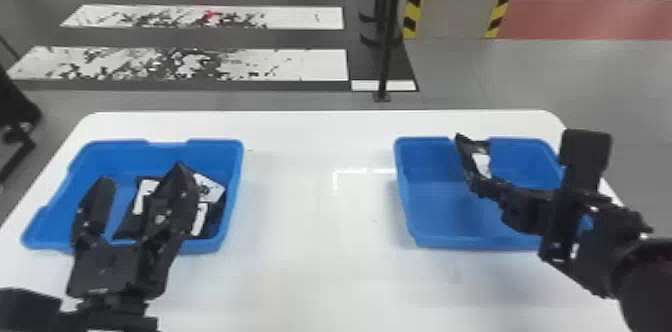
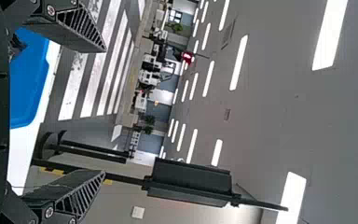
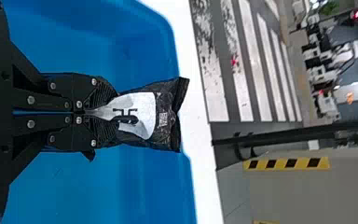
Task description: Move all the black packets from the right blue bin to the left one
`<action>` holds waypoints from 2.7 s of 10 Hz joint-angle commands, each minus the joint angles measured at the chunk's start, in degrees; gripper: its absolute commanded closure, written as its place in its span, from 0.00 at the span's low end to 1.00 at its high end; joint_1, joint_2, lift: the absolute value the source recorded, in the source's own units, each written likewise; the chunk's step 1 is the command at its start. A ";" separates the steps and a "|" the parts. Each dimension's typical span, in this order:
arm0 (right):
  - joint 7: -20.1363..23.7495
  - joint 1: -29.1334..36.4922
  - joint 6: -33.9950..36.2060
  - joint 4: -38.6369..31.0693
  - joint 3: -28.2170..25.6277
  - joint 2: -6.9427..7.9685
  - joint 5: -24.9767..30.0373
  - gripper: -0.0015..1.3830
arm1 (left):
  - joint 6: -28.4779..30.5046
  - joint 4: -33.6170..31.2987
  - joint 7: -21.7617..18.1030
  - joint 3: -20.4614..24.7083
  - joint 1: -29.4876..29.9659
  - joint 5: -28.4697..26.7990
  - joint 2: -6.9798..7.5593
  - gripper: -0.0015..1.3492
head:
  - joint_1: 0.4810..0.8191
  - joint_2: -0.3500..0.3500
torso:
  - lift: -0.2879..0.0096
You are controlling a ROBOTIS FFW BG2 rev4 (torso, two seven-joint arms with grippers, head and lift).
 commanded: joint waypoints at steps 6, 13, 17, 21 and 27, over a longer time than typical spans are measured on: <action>16.54 -4.78 -13.31 -2.37 17.08 -5.00 -13.07 0.88 | -4.10 -0.08 0.19 -6.14 -2.02 5.87 1.41 0.10 | 0.63 0.73 | 0.40; 19.88 -12.65 -17.11 6.63 34.68 -6.59 -19.58 0.88 | -1.85 -0.08 0.19 -11.28 -4.13 7.93 2.64 0.10 | 0.63 0.95 | 0.40; 19.79 -13.92 -17.67 6.35 39.02 -6.94 -20.84 0.88 | 1.66 -0.08 0.10 -11.40 -4.42 7.93 2.73 0.10 | 0.63 1.00 | 0.40; 19.79 -13.92 -18.23 6.35 39.59 -7.11 -21.18 0.88 | 1.80 -0.08 0.36 -9.57 -3.85 6.21 2.29 0.91 | 0.63 1.00 | 0.40; 19.79 -15.04 -21.04 9.73 39.59 -6.41 -20.61 0.87 | 1.24 -0.08 -1.40 -8.20 -3.71 3.93 1.93 0.90 | 0.63 1.00 | 0.40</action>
